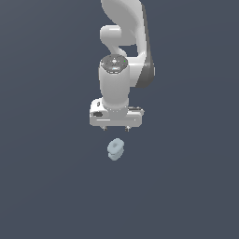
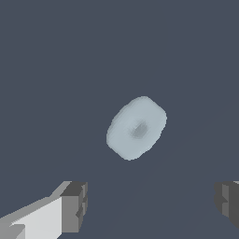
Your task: Pick up the object and move it to a goal position.
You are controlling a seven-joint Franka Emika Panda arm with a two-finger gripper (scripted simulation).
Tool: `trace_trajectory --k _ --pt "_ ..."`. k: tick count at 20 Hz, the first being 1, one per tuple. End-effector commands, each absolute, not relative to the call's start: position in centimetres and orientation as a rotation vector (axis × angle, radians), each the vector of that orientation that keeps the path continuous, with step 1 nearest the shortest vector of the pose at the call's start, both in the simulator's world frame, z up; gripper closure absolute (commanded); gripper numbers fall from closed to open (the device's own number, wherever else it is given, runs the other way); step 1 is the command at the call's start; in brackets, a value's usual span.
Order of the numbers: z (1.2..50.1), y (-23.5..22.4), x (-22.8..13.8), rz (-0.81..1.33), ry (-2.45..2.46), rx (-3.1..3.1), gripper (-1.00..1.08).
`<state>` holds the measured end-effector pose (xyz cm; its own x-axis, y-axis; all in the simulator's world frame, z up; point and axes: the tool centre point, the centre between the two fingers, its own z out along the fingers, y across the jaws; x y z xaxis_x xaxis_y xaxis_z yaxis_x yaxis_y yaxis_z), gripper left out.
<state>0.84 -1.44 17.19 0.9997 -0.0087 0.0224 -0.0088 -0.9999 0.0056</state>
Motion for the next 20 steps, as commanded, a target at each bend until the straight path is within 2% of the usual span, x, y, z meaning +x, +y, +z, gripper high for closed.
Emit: trace_trajectory --k 1,20 --pt "17.19 -1.44 0.84 0.035 -0.014 3.136 -0.92" --pt "17.37 -1.78 1.23 0.046 -0.143 3.146 -0.92"
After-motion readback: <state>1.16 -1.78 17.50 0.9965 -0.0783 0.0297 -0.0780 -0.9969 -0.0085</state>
